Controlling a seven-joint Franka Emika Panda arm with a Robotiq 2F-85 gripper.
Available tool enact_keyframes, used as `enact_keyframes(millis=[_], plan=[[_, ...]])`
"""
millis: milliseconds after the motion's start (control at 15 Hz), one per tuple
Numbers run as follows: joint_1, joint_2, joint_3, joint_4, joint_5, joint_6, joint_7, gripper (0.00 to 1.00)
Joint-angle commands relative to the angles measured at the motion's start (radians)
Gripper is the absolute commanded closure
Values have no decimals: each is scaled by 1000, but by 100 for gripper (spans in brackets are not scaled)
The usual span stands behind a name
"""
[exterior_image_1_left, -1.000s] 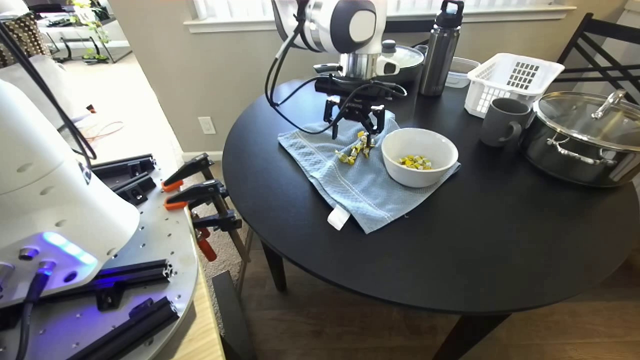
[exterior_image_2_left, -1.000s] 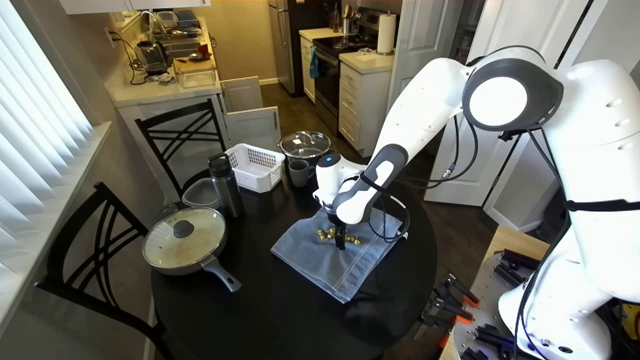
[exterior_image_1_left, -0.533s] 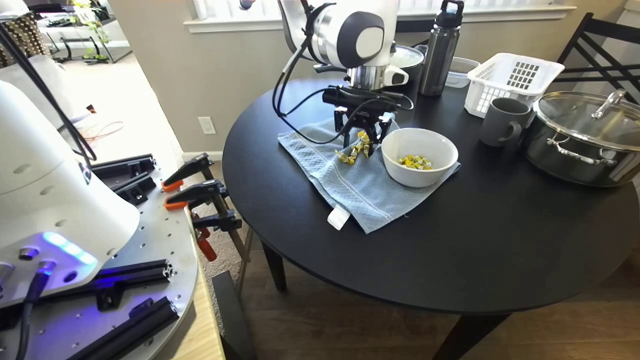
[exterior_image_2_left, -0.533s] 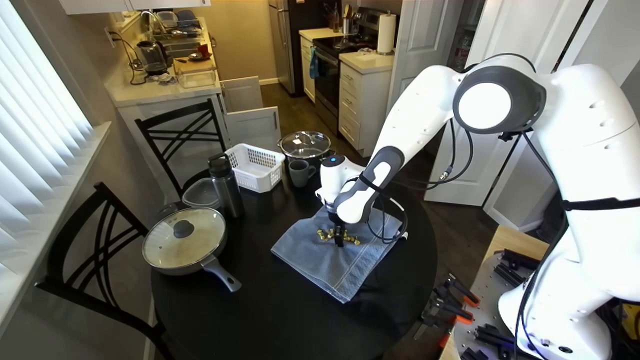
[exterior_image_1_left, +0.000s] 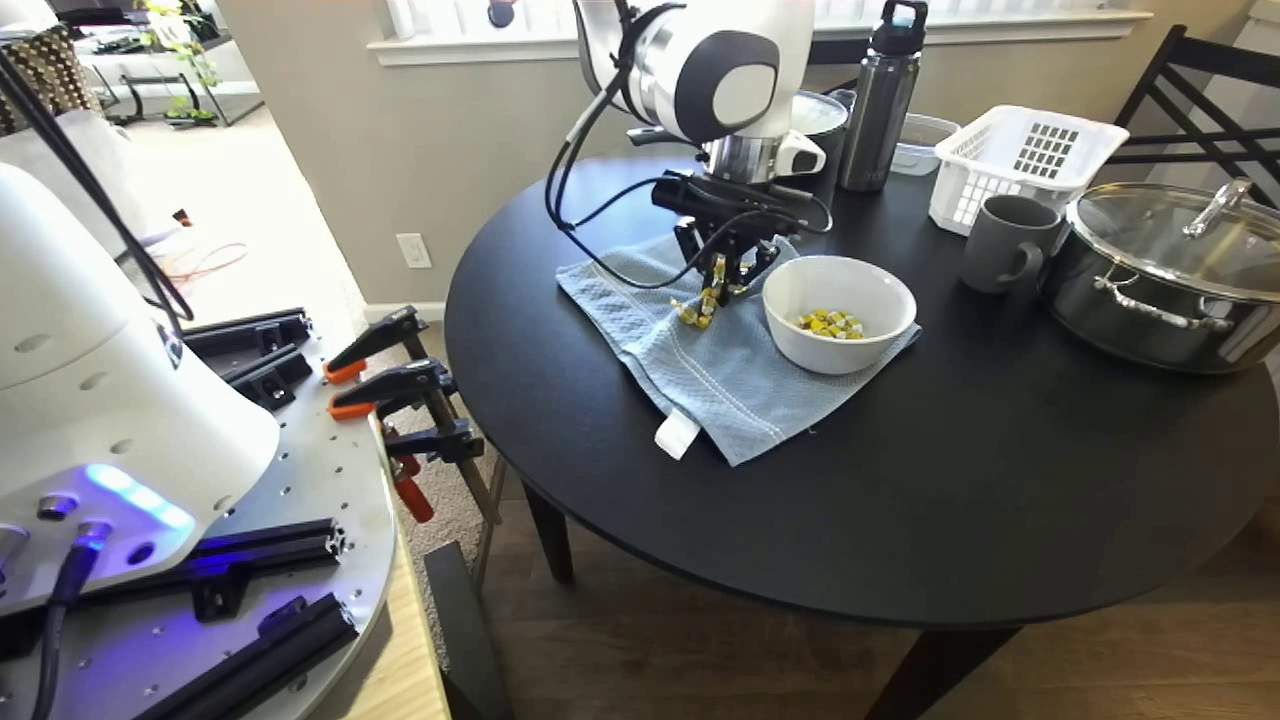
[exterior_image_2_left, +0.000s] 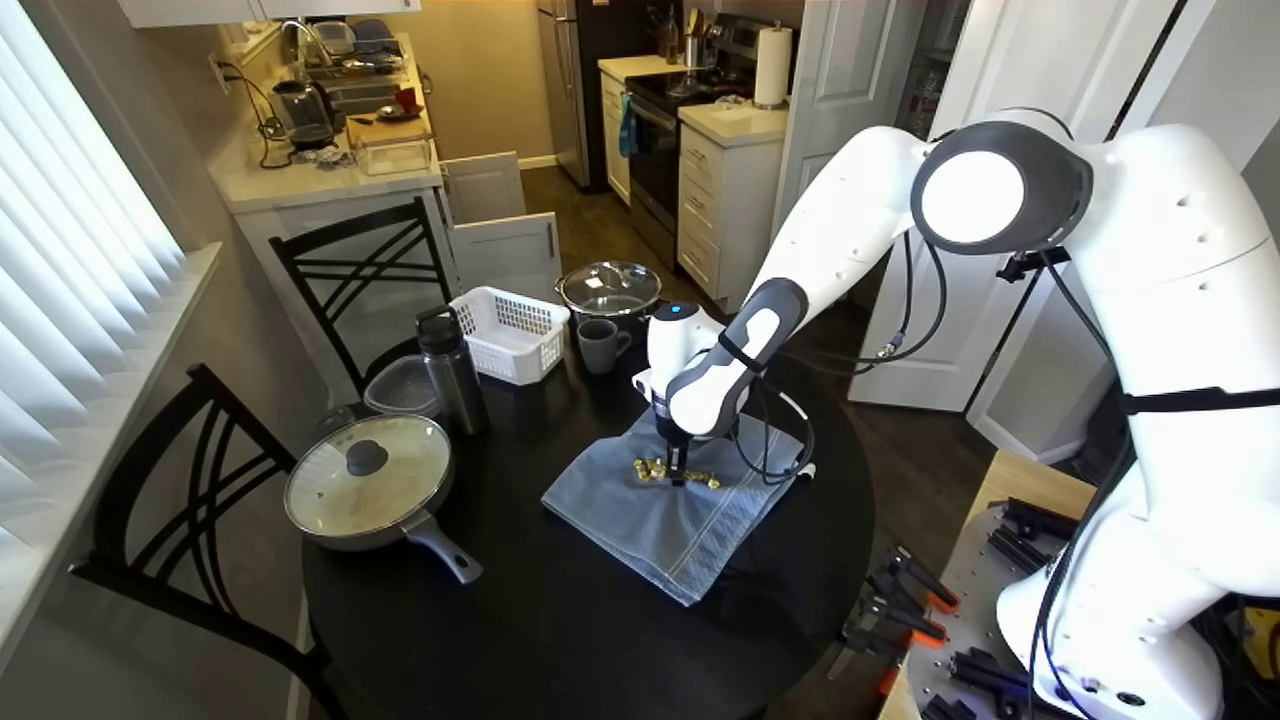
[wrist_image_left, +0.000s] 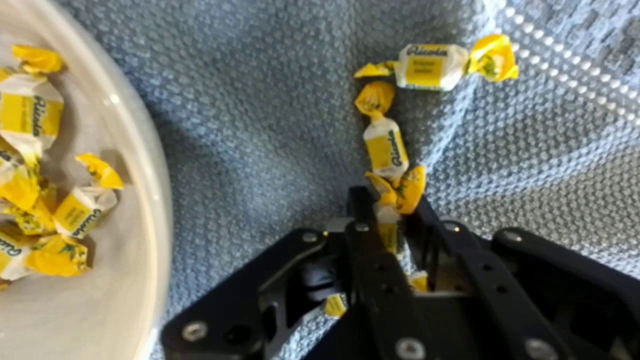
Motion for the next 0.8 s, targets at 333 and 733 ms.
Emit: enact_keyframes(millis=[333, 733], plan=[[-69, -1, 68, -4, 78, 6, -112, 84], [-74, 2, 81, -7, 80, 19, -125, 93]])
